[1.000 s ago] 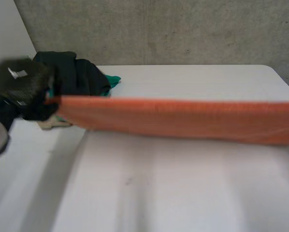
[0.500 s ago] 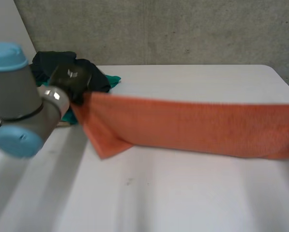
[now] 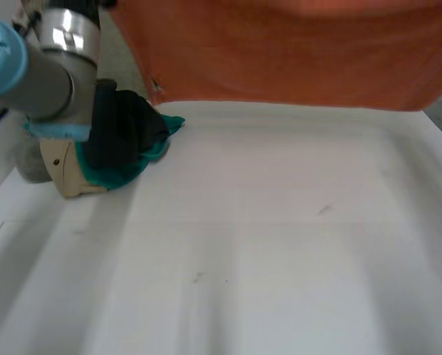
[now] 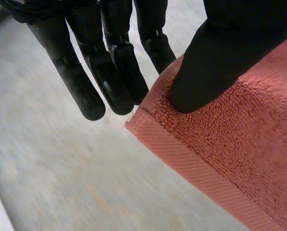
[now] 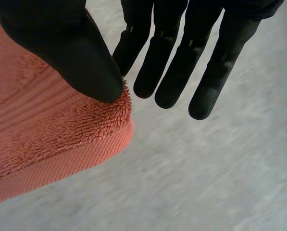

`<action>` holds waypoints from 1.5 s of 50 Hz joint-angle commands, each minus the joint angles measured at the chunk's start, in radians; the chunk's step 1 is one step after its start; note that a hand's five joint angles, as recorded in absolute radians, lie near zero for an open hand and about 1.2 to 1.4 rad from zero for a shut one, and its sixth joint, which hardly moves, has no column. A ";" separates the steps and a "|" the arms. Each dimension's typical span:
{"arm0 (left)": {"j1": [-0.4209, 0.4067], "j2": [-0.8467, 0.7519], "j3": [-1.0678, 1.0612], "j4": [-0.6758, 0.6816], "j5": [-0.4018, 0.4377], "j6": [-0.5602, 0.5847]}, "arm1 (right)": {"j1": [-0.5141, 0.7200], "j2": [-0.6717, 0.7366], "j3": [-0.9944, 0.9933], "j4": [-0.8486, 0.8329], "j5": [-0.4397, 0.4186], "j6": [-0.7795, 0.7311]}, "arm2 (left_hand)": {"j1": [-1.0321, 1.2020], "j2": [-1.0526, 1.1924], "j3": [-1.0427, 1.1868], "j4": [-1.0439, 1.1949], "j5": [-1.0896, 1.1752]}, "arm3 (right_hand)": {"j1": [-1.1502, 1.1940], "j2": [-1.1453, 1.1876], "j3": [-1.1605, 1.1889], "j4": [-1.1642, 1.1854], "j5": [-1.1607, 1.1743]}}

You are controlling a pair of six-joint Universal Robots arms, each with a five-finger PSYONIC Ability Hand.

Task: Fold the laundry.

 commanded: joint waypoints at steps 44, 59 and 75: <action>-0.043 0.294 -0.758 -0.555 0.021 0.202 | -0.281 -0.114 0.507 0.602 -0.249 -0.443 | 0.230 0.198 0.201 0.193 0.228 | 0.275 0.213 0.203 0.194 0.209; -0.073 -0.151 -0.252 -0.545 -0.128 0.215 | -0.100 0.152 0.303 0.261 -0.117 -0.416 | 0.230 0.198 0.201 0.193 0.228 | 0.275 0.213 0.203 0.194 0.209; -0.099 -0.242 -0.098 -0.520 -0.126 0.198 | -0.038 0.249 0.192 0.214 0.015 -0.253 | -0.992 -1.024 -1.020 -1.028 -0.994 | -0.947 -1.008 -1.019 -1.028 -1.012</action>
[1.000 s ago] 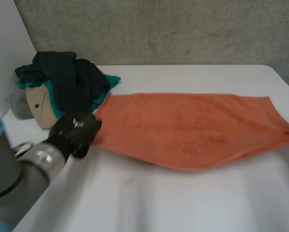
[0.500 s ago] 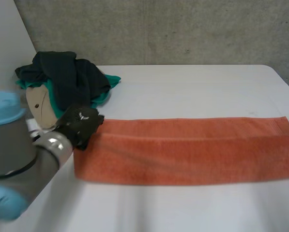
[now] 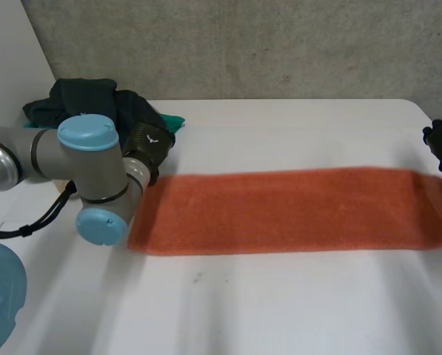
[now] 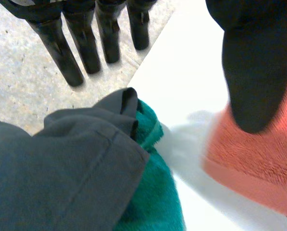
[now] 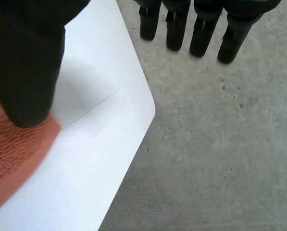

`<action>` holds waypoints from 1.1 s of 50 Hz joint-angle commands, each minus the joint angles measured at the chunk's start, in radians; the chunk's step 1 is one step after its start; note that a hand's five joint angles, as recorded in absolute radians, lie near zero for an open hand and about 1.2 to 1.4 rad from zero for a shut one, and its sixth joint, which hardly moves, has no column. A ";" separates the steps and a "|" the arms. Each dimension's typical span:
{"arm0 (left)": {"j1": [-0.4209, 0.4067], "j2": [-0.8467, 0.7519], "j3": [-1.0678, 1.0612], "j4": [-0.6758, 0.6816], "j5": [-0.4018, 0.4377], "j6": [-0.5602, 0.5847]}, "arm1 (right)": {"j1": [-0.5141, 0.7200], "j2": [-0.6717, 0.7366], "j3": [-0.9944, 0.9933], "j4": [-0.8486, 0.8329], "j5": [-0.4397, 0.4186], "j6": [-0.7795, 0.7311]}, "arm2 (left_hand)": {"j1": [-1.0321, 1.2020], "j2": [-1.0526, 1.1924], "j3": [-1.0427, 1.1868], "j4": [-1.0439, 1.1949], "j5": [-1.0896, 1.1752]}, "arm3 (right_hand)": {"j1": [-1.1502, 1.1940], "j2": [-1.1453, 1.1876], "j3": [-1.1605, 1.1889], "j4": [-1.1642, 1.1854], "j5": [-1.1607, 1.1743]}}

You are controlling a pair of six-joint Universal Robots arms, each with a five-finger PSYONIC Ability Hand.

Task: Fold the laundry.

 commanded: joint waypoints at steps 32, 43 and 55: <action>-0.068 0.261 -0.315 0.020 0.005 -0.118 | -0.336 -0.134 0.281 0.281 -0.343 0.061 | -0.246 -0.335 -0.341 -0.354 -0.344 | 0.941 0.938 0.926 0.922 0.931; -0.071 0.331 -0.352 0.013 -0.001 -0.120 | -0.466 -0.207 0.276 0.112 -0.245 0.067 | -0.246 -0.335 -0.341 -0.354 -0.344 | 1.151 1.148 1.136 1.132 1.141; -0.059 0.437 -0.461 0.020 0.002 -0.123 | -0.289 -0.305 0.225 0.121 -0.272 0.026 | -0.246 -0.335 -0.341 -0.354 -0.344 | 1.151 1.148 1.136 1.132 1.141</action>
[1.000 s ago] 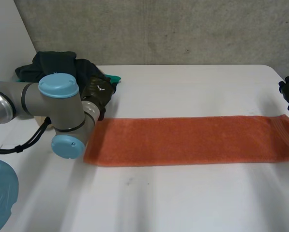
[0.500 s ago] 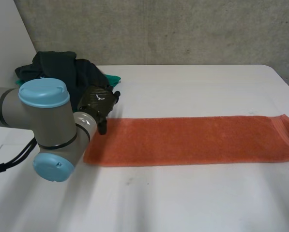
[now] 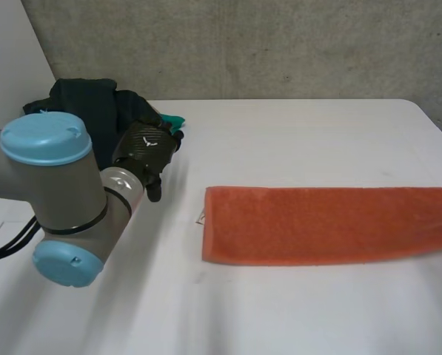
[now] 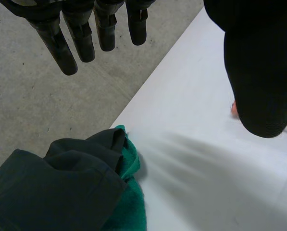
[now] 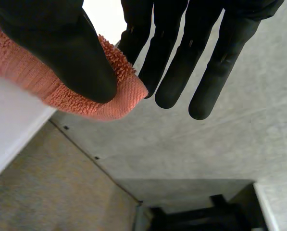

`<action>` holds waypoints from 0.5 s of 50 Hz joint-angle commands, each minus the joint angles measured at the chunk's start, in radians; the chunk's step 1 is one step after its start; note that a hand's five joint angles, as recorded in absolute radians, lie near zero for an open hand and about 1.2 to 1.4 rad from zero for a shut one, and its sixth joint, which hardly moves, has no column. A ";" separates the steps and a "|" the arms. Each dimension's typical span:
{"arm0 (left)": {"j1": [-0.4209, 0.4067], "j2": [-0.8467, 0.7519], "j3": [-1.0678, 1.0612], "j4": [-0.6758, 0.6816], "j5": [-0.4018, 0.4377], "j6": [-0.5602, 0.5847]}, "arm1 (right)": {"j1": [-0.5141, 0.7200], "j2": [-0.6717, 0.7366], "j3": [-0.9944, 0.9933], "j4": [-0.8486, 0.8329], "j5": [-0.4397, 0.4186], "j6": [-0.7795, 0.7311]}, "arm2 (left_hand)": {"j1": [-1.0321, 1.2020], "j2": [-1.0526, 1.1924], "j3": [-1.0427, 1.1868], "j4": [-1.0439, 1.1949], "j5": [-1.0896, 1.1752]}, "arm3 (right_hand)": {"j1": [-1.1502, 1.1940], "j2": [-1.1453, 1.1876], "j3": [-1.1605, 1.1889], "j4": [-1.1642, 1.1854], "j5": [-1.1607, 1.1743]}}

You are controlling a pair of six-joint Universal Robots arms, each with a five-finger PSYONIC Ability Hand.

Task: Fold the laundry.

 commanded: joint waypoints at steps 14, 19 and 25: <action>0.032 0.138 -0.148 0.006 0.004 -0.074 | 0.930 -0.104 0.059 -0.055 -0.224 0.080 | -0.016 -0.034 -0.041 -0.028 -0.054 | 0.283 0.220 0.209 0.198 0.234; 0.030 0.135 -0.170 0.012 0.004 -0.086 | 1.104 0.055 0.044 -0.040 -0.218 0.082 | -0.016 -0.034 -0.041 -0.028 -0.054 | 0.283 0.220 0.209 0.198 0.234; 0.029 0.124 -0.194 0.056 0.004 -0.087 | 1.149 0.125 0.035 -0.043 -0.162 0.085 | -0.016 -0.034 -0.041 -0.028 -0.054 | 0.283 0.220 0.209 0.198 0.234</action>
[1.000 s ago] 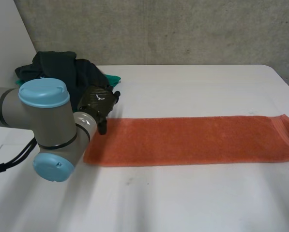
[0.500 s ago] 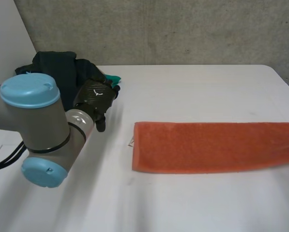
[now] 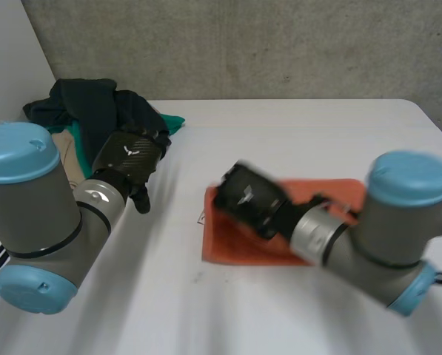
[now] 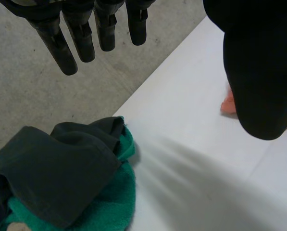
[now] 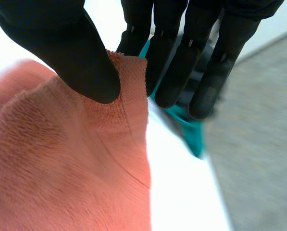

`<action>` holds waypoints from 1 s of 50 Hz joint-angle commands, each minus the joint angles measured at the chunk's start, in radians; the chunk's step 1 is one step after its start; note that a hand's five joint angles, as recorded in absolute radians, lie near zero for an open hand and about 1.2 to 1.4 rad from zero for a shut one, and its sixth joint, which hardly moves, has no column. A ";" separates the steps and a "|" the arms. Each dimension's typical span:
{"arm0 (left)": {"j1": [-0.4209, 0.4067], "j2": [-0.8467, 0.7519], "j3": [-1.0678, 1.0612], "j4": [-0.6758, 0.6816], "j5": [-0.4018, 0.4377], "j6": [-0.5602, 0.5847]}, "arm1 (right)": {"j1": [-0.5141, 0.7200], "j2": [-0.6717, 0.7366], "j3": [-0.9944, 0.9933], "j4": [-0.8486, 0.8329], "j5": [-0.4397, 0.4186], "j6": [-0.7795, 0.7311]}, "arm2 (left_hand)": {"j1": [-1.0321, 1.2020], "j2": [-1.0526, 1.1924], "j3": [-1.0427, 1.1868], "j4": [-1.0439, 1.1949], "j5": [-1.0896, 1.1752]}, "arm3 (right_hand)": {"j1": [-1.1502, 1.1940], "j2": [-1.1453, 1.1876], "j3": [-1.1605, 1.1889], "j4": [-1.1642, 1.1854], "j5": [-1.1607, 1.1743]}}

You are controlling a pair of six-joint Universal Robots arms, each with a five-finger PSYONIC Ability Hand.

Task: Fold the laundry.

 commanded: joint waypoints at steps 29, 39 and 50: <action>-0.084 -0.043 0.016 0.046 0.000 -0.004 | -0.533 -0.128 0.281 0.170 0.284 0.046 | -0.016 -0.034 -0.041 -0.028 -0.054 | -0.495 -0.559 -0.574 -0.582 -0.558; -0.087 -0.014 0.004 0.045 -0.003 -0.003 | -0.477 -0.235 0.250 -0.011 0.356 0.111 | -0.016 -0.034 -0.041 -0.028 -0.054 | 0.283 0.219 0.204 0.196 0.219; -0.084 0.068 -0.027 0.045 -0.003 -0.004 | -0.089 -0.200 0.158 -0.029 0.312 0.251 | -0.016 -0.034 -0.041 -0.028 -0.054 | 0.283 0.219 0.204 0.196 0.219</action>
